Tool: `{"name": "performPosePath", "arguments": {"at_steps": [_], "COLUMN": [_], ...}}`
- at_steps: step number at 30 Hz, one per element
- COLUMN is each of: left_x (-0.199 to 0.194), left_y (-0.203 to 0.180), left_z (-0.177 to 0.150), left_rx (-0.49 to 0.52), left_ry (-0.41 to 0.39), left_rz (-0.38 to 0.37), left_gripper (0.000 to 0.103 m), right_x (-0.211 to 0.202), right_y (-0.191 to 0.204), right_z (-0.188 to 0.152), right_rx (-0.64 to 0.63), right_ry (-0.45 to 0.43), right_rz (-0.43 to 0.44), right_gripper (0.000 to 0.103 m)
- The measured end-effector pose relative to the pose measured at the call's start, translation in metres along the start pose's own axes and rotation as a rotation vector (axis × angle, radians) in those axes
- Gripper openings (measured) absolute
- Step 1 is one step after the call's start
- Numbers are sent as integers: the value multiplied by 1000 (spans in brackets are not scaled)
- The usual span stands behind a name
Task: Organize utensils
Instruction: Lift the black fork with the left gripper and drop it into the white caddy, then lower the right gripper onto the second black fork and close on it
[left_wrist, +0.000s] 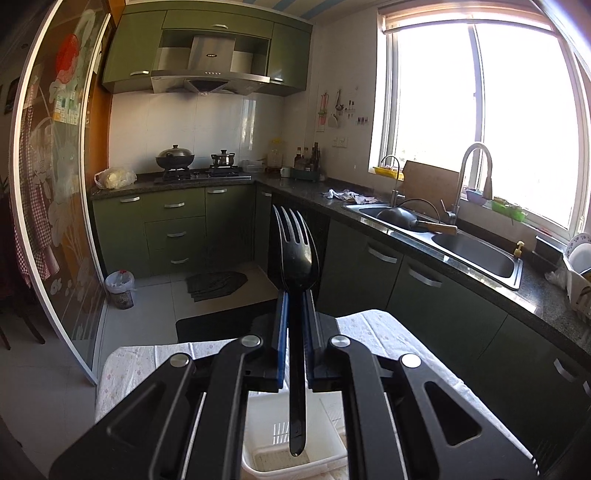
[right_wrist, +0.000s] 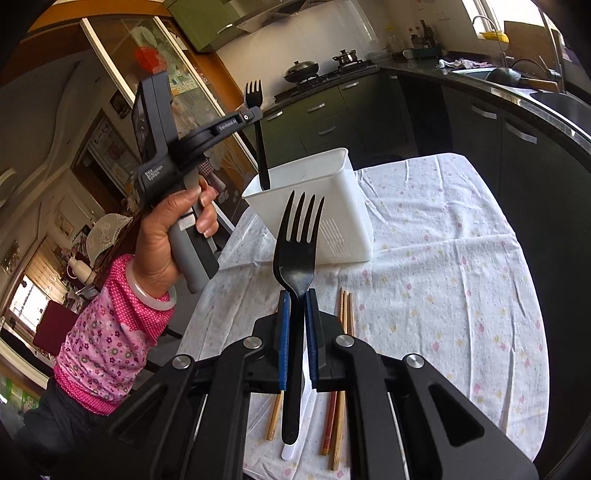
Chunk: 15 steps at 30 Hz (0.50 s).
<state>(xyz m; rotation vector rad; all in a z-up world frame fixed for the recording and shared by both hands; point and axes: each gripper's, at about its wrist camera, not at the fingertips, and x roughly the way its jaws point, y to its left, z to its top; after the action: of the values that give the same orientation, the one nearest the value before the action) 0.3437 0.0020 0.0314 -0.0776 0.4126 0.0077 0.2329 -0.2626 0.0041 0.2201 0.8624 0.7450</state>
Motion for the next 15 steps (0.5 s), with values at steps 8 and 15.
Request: {"name": "performPosePath", "arguments": {"at_steps": [8,15], "left_x": [5,-35], "left_y": [9,20], "left_z": [-33,-36], "left_rx": [0,-13], "left_ry": [38,8], "left_rz": [-13,-20], "left_gripper": [36,41], "right_x": [-2,20], "right_y": [17,25], "right_z": [51,117], "right_rx": [-29,-46], "right_ry": [-159,-397], "right_rz": [-6,-62], "right_gripper": [9,9]}}
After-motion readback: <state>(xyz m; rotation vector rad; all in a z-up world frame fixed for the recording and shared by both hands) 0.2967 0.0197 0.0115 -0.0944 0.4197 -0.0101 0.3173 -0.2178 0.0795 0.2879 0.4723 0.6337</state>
